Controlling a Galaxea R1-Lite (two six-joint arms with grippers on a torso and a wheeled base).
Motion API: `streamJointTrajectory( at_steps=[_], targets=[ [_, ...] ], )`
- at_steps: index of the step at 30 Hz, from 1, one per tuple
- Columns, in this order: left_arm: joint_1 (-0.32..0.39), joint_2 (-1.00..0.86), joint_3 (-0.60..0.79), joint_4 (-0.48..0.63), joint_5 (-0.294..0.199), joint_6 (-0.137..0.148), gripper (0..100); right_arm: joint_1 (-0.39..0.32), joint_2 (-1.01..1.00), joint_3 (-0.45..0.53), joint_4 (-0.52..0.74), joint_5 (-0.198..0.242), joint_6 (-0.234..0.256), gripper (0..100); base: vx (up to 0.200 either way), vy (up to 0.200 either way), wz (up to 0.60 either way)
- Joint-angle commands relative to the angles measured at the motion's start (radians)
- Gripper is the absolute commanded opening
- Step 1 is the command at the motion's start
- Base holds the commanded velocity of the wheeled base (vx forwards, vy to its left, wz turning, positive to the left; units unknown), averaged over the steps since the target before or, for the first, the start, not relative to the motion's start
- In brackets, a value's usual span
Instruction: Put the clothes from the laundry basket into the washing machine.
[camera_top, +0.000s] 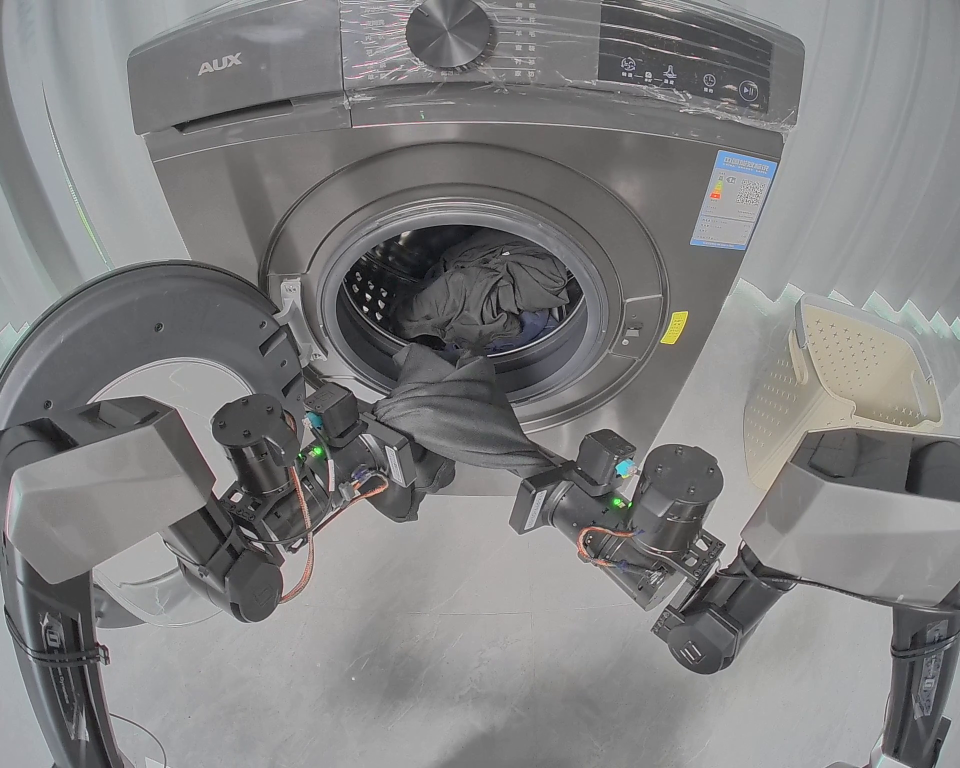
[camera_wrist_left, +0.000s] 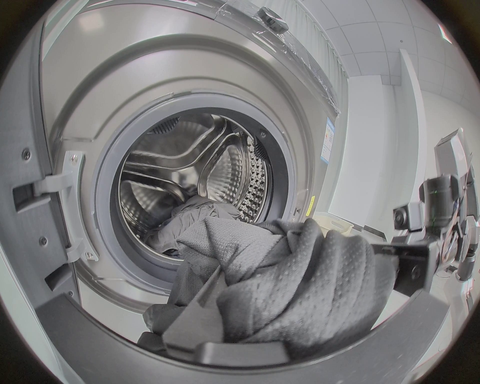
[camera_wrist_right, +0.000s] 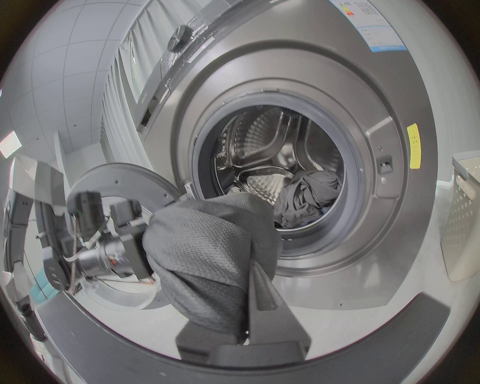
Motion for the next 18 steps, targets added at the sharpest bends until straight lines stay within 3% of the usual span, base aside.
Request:
streamJointTrajectory(
  at_steps=[1,8,9,14,18],
  targets=[
    [-0.002,-0.027,0.001,0.0,0.0,-0.001,0,-0.003,0.044,-0.011,-0.004,0.002,-0.005,0,0.0,0.0,0.0],
    [-0.002,-0.033,-0.002,-0.002,0.001,-0.002,0,0.008,0.027,-0.034,-0.011,0.013,-0.005,0,0.0,0.0,0.0],
    [0.0,-0.036,-0.003,-0.002,0.003,-0.007,0,0.011,0.023,-0.032,-0.011,0.013,-0.002,100,0.0,0.0,0.0],
    [0.0,-0.067,0.01,-0.002,0.001,-0.03,0,0.043,-0.051,0.046,-0.009,0.033,-0.005,100,0.0,0.0,0.0],
    [0.0,-0.078,0.02,-0.002,0.001,-0.031,0,0.078,-0.129,0.212,-0.008,0.09,-0.031,100,0.0,0.0,0.0]
  ],
)
